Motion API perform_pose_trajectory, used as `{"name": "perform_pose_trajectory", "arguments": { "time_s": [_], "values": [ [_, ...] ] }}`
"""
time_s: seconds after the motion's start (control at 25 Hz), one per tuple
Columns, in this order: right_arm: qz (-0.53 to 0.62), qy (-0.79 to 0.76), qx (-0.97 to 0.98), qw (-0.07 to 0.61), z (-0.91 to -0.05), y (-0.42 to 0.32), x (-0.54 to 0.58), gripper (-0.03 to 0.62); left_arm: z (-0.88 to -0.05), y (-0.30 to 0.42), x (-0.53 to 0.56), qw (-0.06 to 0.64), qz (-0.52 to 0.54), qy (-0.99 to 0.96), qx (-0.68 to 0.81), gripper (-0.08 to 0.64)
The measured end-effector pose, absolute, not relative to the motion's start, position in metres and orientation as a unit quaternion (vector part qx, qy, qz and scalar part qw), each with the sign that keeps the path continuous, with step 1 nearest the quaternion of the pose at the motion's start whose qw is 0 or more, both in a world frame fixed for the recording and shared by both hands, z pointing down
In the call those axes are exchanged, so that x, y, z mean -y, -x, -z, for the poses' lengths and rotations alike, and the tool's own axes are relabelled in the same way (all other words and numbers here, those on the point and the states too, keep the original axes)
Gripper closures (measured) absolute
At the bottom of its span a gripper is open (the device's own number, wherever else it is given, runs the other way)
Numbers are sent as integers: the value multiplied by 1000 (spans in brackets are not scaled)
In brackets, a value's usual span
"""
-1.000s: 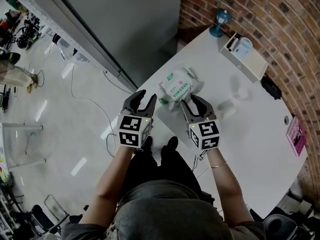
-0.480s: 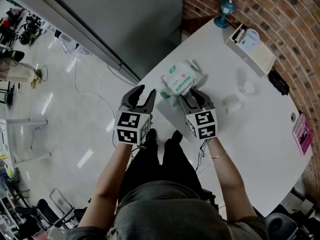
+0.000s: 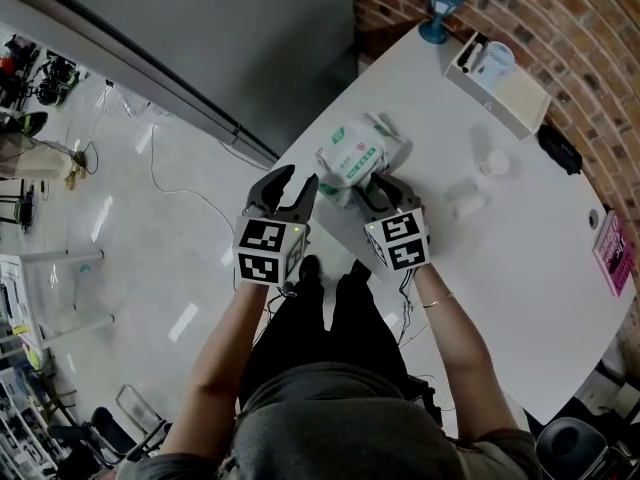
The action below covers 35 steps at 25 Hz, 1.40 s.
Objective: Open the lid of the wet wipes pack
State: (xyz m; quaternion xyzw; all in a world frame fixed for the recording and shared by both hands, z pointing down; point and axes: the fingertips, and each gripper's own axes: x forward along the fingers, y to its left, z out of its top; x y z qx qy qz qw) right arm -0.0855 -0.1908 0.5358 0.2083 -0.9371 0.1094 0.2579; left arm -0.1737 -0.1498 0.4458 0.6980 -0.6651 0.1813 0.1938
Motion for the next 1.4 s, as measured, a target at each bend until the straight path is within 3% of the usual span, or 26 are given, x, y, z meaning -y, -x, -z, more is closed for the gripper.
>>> {"name": "perform_pose_trajectory", "arguments": {
  "time_s": [0.64, 1.4],
  "values": [
    [-114, -210, 935, 260, -534, 91, 186, 411, -472, 120, 201, 231, -286, -754, 544, 385],
    [-96, -219, 937, 256, -530, 93, 185, 414, -508, 84, 228, 167, -477, -735, 453, 376]
  ]
}}
